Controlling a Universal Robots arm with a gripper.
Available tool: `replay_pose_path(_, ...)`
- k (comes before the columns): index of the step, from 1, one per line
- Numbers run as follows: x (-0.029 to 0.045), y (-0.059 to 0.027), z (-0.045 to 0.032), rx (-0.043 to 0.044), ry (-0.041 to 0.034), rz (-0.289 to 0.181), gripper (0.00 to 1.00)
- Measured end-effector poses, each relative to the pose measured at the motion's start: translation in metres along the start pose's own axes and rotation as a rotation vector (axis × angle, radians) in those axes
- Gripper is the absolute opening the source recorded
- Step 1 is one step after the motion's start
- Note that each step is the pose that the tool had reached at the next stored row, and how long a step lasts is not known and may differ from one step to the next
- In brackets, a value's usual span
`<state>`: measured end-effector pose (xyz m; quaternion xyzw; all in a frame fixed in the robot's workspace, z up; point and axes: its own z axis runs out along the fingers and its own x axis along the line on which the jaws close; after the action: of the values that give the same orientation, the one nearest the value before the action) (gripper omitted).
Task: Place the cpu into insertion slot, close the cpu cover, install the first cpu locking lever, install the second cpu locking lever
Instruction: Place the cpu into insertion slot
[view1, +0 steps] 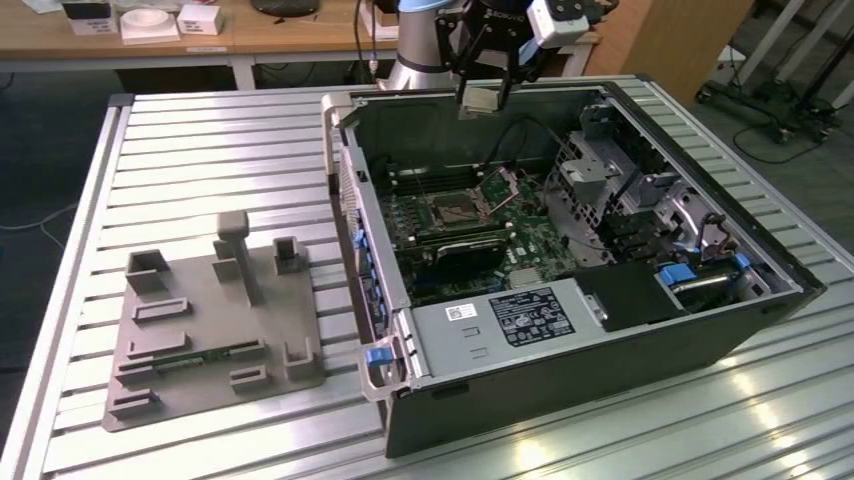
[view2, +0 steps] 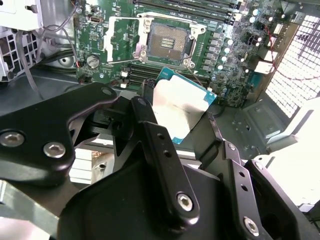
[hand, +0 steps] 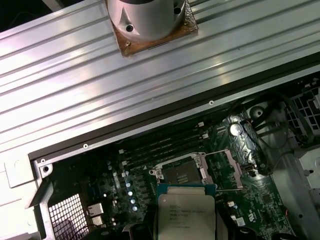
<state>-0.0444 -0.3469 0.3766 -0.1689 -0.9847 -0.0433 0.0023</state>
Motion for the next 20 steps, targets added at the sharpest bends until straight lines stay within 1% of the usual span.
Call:
replay_pose_path(13, 0.0000, 0.0000, 0.0000, -0.0001, -0.0002, 0.003, 0.54)
replay_pose_path(20, 0.0000, 0.0000, 0.0000, -0.0004, -0.0018, 0.021, 0.54)
